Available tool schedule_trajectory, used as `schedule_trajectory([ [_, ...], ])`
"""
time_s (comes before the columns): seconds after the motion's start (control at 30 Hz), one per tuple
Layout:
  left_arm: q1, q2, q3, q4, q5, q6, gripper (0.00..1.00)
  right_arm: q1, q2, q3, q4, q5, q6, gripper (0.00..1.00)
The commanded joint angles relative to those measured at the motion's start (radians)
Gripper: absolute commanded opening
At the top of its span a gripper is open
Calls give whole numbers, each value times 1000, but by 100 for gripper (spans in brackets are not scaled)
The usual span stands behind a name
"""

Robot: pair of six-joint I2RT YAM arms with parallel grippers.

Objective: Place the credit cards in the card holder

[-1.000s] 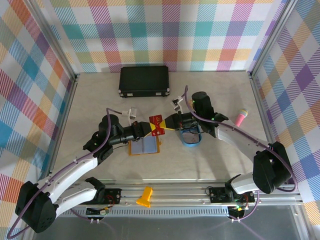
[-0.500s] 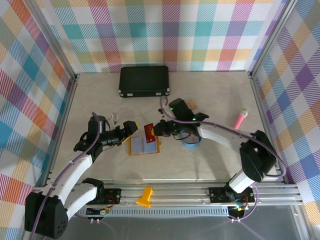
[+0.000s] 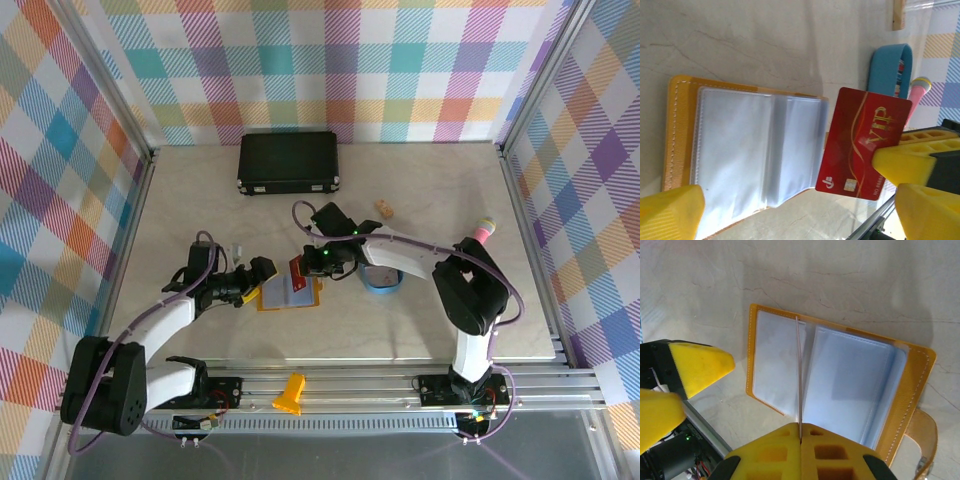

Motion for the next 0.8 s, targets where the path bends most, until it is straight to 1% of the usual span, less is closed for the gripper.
schedule_trajectory([
  [0.0,9,26,-31,93,25,-7,92,-1,33,16,1,-48,12,0],
  [0.27,6,48,-45,114,10,4,88,-1,59,-40,135,-124,95,0],
  [0.57,5,83,-56,131,3,23,86,-2,73,-87,194,-117,169,0],
  [0.77,4,89,-60,134,-3,29,85,0,89,-109,239,-137,183,0],
])
